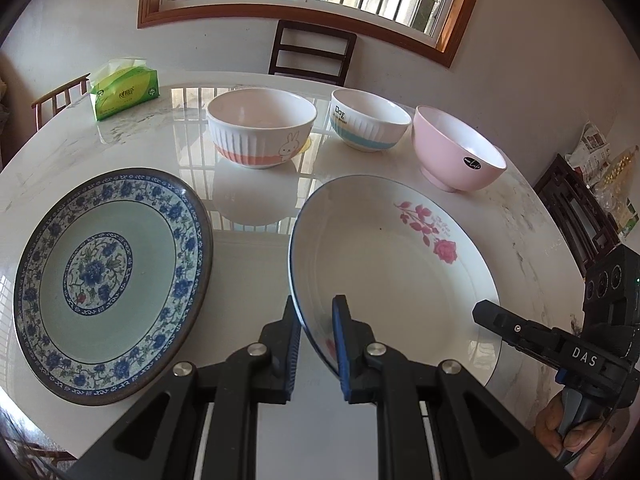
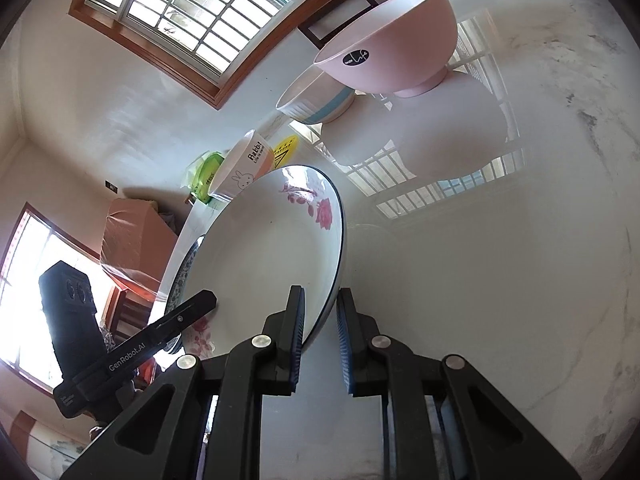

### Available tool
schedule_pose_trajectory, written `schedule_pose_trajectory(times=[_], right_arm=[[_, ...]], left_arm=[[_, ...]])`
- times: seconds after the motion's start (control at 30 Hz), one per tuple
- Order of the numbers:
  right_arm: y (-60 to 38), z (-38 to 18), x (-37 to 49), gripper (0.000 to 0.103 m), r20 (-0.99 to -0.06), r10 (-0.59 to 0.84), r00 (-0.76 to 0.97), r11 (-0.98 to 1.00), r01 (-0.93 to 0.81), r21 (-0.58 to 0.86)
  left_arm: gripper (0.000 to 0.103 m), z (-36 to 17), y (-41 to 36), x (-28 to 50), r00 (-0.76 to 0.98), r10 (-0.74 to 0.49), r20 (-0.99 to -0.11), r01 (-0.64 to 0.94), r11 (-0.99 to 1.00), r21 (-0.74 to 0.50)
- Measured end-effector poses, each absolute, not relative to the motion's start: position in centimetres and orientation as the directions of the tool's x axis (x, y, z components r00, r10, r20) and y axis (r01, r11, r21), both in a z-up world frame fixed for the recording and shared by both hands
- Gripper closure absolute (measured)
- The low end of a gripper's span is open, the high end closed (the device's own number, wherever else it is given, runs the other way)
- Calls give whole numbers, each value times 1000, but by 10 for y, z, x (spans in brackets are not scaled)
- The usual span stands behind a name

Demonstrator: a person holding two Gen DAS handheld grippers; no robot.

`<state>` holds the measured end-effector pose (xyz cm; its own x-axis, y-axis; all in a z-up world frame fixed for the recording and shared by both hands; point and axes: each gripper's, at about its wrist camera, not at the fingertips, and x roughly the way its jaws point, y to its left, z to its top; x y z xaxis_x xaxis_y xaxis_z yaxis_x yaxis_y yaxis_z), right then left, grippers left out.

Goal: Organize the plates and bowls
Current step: 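Lower the pink-flower plate onto the blue plate stack and open both grippers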

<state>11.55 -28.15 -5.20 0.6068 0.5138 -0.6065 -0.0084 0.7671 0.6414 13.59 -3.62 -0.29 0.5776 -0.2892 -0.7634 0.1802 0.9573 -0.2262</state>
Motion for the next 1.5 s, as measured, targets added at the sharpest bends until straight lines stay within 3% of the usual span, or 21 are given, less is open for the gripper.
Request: schedule_pose_trajectory(times=[0.5,1.5], right_arm=[[-221,-34,143,88,-599,572,560,773,-122,623],[-85,-41,199,87,-678,605,419,795,-263,547]], left_arm=[[87,17,34,130,645,-209,-735,65,973,-220],[87,-1,155,126,664,-98,-741,-131,961,-245]])
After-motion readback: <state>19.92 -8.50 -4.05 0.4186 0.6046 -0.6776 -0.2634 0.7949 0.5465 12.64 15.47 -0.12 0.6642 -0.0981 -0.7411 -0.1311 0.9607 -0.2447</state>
